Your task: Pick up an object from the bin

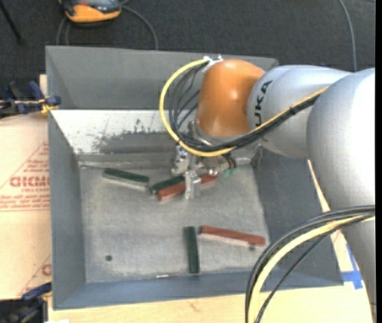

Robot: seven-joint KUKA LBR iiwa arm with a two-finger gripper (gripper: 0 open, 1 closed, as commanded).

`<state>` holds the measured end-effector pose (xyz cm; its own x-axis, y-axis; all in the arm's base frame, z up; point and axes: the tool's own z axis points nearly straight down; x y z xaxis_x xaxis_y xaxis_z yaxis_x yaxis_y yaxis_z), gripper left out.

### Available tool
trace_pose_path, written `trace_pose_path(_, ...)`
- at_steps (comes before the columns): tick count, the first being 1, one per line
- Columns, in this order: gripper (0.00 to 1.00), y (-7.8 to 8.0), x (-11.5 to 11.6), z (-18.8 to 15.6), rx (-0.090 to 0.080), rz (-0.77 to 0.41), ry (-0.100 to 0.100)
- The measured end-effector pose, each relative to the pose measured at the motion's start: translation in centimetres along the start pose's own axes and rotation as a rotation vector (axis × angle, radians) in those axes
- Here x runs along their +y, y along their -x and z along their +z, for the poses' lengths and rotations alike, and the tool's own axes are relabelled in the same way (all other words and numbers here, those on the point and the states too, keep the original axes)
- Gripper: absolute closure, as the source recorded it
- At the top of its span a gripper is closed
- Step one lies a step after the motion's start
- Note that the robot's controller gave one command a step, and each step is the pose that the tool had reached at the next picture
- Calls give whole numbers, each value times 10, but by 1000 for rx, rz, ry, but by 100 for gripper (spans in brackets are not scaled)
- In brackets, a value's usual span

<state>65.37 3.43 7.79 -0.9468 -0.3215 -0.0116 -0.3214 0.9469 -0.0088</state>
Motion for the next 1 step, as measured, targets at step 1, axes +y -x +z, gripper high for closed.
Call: trace_pose_path(1,100,0,0,0,-1,1,0)
